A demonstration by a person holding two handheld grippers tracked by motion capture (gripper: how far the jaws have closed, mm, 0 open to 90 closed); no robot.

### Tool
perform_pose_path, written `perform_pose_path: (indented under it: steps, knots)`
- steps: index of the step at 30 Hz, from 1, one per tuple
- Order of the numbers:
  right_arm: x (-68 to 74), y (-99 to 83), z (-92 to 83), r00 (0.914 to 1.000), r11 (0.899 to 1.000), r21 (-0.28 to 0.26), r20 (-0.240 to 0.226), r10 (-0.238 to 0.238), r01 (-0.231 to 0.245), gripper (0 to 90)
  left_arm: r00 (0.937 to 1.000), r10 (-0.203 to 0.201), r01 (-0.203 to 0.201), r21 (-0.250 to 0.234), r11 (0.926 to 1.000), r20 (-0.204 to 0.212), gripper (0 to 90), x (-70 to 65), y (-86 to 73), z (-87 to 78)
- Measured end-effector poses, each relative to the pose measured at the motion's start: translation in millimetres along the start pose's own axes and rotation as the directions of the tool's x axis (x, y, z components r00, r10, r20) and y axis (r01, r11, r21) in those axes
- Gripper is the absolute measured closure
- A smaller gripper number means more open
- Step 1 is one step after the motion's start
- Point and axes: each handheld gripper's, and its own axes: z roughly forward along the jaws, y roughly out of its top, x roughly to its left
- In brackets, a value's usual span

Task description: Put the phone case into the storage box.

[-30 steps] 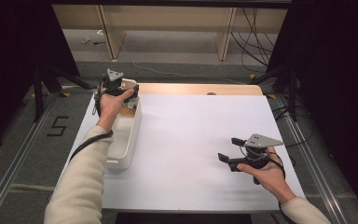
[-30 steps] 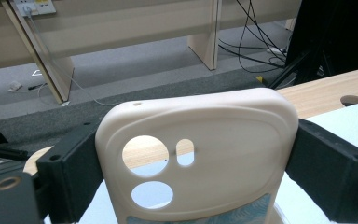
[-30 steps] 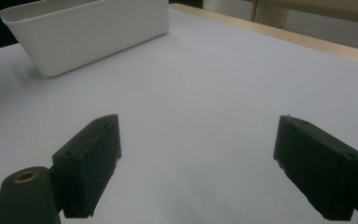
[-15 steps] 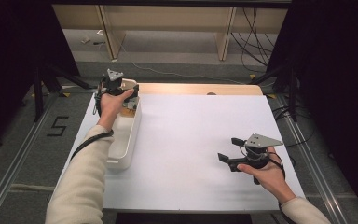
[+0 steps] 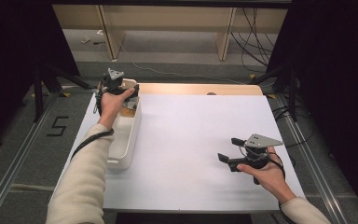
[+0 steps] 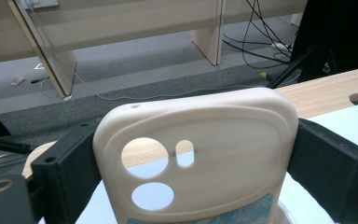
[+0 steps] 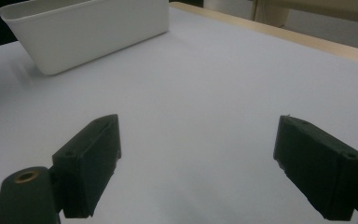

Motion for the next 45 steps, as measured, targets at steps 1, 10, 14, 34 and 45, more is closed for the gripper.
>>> perform_pose_path:
  steps: [1, 10, 14, 34, 45]
  knots:
    - [0.0, 0.0, 0.0, 1.0, 1.0, 0.0, 0.0, 0.001, -0.001, 15.7, 1.0, 0.0, 0.0, 0.002, 1.0, 0.001, 7.0, 0.1, -0.2, 0.3]
    - [-0.4, -0.3, 0.2, 1.0, 1.0, 0.0, 0.002, 0.003, -0.003, 15.7, 1.0, -0.004, 0.004, 0.015, 0.9999, -0.005, 2.9, 1.9, -1.1, 2.1]
    - [-0.3, -0.3, 0.2, 1.0, 1.0, 0.004, 0.001, 0.002, -0.002, 15.7, 0.9999, -0.005, 0.005, 0.012, 0.9999, -0.011, 0.0, 2.4, -0.1, 1.9]
    - [-0.1, -0.5, 0.4, 1.0, 1.0, 0.009, 0.001, 0.003, -0.003, 15.7, 0.9998, 0.016, -0.016, -0.019, 0.9997, -0.014, 0.0, 1.2, 8.2, -1.7]
    - [0.0, -0.6, 0.5, 1.0, 1.0, 0.009, 0.0, 0.002, -0.002, 15.7, 0.9995, 0.03, -0.03, -0.036, 0.9989, -0.014, 0.0, -2.1, 14.7, -4.2]
